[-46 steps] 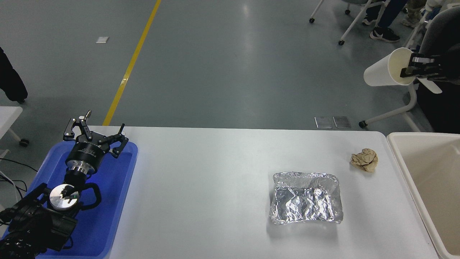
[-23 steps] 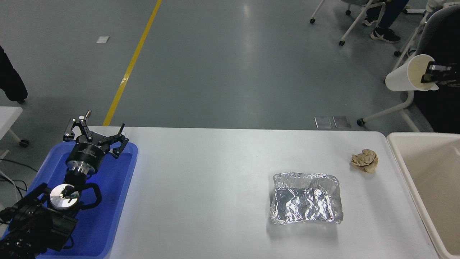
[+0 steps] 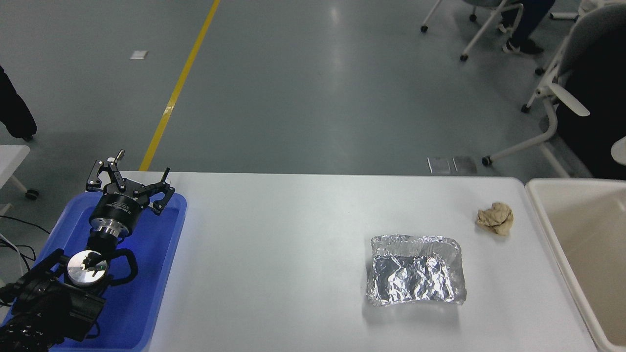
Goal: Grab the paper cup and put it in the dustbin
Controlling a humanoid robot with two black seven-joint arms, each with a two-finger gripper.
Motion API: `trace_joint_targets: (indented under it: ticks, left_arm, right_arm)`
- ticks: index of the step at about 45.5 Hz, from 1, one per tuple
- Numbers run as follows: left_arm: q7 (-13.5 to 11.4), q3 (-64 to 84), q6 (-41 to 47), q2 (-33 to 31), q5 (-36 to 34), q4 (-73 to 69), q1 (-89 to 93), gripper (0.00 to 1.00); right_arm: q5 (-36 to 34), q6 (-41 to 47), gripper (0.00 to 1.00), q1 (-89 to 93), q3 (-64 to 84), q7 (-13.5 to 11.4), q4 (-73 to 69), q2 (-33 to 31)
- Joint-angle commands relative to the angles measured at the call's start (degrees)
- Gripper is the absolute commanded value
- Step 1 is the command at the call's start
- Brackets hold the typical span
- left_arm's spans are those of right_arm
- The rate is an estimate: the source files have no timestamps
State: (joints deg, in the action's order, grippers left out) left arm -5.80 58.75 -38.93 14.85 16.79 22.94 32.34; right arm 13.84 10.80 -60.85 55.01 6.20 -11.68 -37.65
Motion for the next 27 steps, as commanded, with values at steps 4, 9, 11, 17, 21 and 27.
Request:
trace_joint_targets:
  ticks: [4,9,11,17,21,27]
  left_arm:
    - [0.0,0.0,0.0,0.0,0.0,0.0,0.0,1.0]
    - [0.0,0.0,0.0,0.0,0.0,0.0,0.0,1.0]
    - [0.0,0.0,0.0,0.0,0.0,0.0,0.0,1.0]
    - [0.0,0.0,0.0,0.0,0.0,0.0,0.0,1.0]
    - [0.0,0.0,0.0,0.0,0.0,0.0,0.0,1.0]
    - [0.0,0.0,0.0,0.0,0.0,0.0,0.0,1.0]
  right_arm:
    - [-0.5,-7.1,0.0,16.7,-14.8,-3.2,7.9,3.6]
    - [-0.5,-9.4,0.0,19.6,-18.4,-3.3,8.1,5.1]
    - [-0.5,-10.0,0.0,20.7,-19.4,-3.4,8.1,5.5]
    - [-0.6,-10.8,0.0,23.4,-21.7,-3.3,8.1,6.6]
    - [-0.9,-11.1,0.0,25.4,-22.8,-3.3,8.1,7.7]
    - [-0.9,-11.2,0.0,26.0,-23.4,-3.3,8.0,8.6]
